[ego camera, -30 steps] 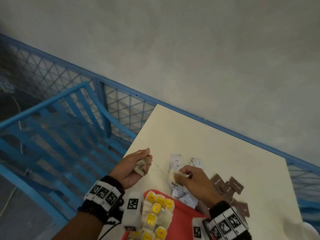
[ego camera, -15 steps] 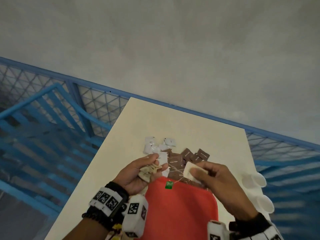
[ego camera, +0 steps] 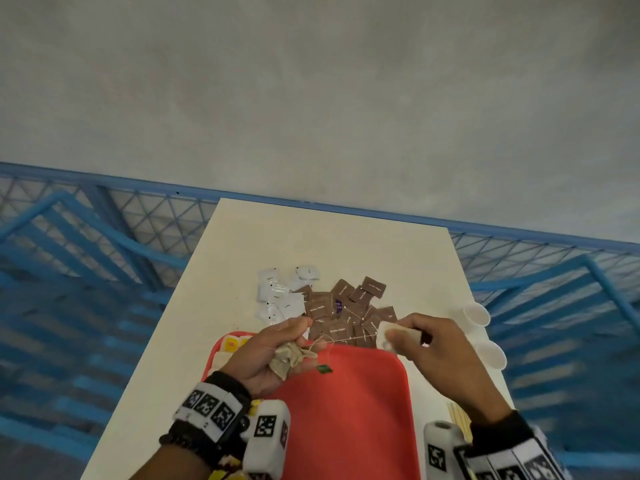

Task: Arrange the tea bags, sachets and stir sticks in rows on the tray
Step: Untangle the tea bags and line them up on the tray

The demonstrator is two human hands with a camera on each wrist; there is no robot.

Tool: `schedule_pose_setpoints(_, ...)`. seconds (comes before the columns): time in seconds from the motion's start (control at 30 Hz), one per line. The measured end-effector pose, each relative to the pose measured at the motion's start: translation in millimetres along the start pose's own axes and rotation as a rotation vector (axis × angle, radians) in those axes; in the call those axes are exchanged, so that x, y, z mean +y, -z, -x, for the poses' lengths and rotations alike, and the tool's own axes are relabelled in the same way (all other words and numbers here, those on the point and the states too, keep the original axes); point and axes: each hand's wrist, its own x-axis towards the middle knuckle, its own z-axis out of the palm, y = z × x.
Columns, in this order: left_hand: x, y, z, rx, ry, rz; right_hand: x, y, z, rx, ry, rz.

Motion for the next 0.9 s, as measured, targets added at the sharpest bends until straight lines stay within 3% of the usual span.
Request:
schedule_pose_setpoints(0.13,-11,3,-9,0.006,0.043,-0.040,-17,8,9,-0.104,-0.014,-0.183)
schedule_pose_setpoints(0.23,-23,7,-16,-0.057,0.107,-0.030,-29,13,13,-0.088,-0.025,-0.270)
schedule_pose_setpoints(0.43,-37,30,-20,-0.175,0.141,-0.346,-39,29,19,0.016,-0.016,-0.293)
schedule_pose_setpoints(0.57,-39,25,-13,-0.116,0.148,-0.604,-42,37,24,0.003,-0.020,-0.300)
schedule_pose_setpoints(0.63,-38,8,-7,-0.068,0.053,-0.791,-41,40,25,0.028,-0.041,-0.261)
schedule_pose_setpoints(0.7,-33,-13,0,-0.013,-0.154,-0.989,-40,42,26,0.040,-0.052,-0.210)
schedule_pose_setpoints(0.8,-24,-46,9,-0.124,-0.427,-1.096,-42,44,29,0.034,-0.034,-0.199)
schedule_pose_setpoints(0.9,-20,-80,20,-0.233,-0.470,-1.052,-47,40,31,0.068,0.022,-0.338)
